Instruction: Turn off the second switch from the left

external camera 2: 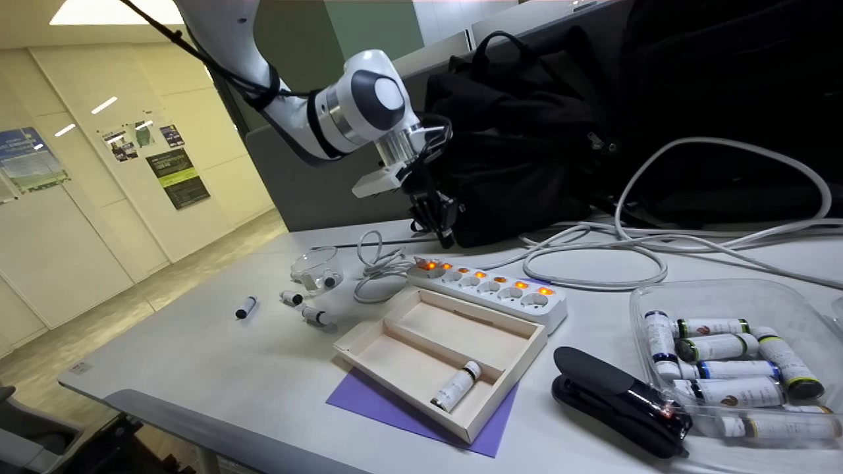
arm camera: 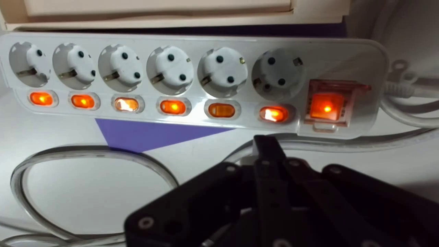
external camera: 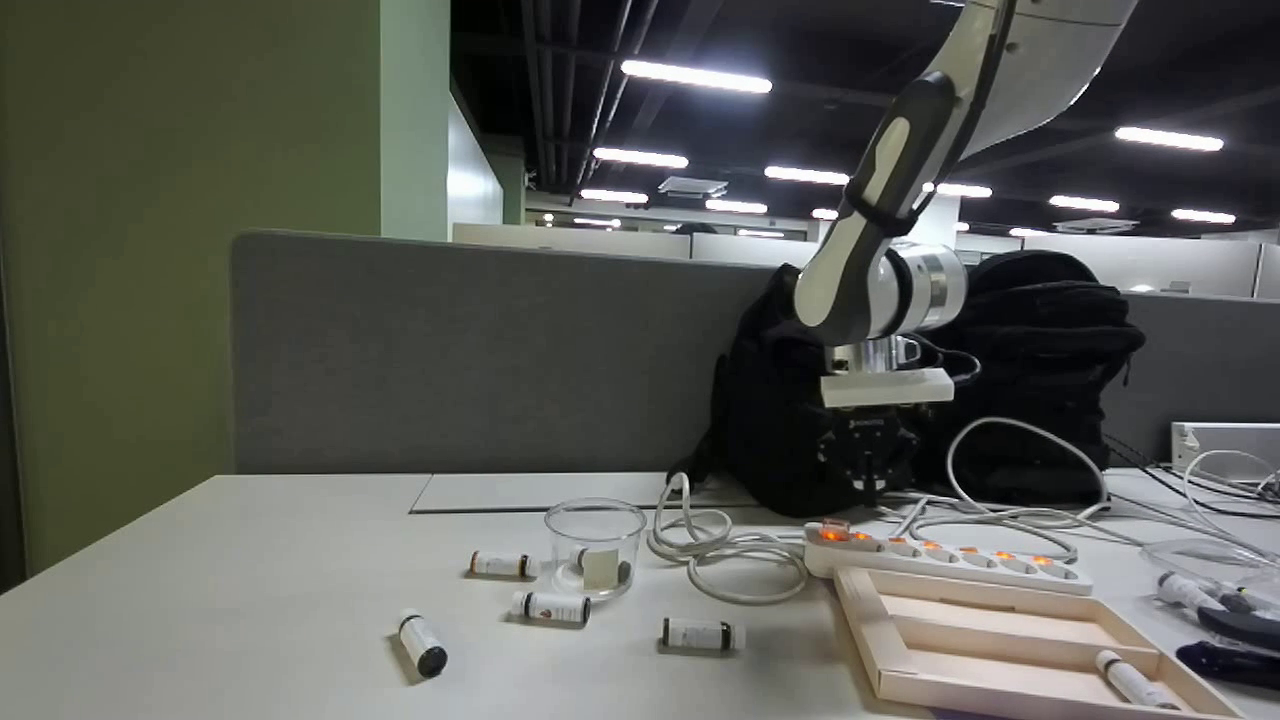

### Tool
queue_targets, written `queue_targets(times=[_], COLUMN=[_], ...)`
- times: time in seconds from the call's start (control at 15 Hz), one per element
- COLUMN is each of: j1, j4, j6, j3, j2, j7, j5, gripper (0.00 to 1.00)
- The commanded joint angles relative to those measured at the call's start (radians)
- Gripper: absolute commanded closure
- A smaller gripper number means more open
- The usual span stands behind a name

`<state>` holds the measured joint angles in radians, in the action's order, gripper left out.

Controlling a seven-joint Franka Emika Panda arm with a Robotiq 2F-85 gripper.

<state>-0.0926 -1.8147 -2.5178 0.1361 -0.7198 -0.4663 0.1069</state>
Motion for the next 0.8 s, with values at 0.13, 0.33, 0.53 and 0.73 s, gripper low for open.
queue_targets(times=[0.13,0.33,0.53,0.73], j1=[-0.008,-0.002,0.002,0.003], j4=[0.053,0.070,0.086,0.101], j6=[0.029,0.035,0.046,0.051], j3=[0.010,0.006,0.004,0.001], j2=[-0.042,-0.062,-0.081,-0.099], j7=[0.018,0.022,0.028,0.031], j5=[-0.036,-0.053,-0.069,-0.081], gripper=[1.00,1.00,1.00,1.00])
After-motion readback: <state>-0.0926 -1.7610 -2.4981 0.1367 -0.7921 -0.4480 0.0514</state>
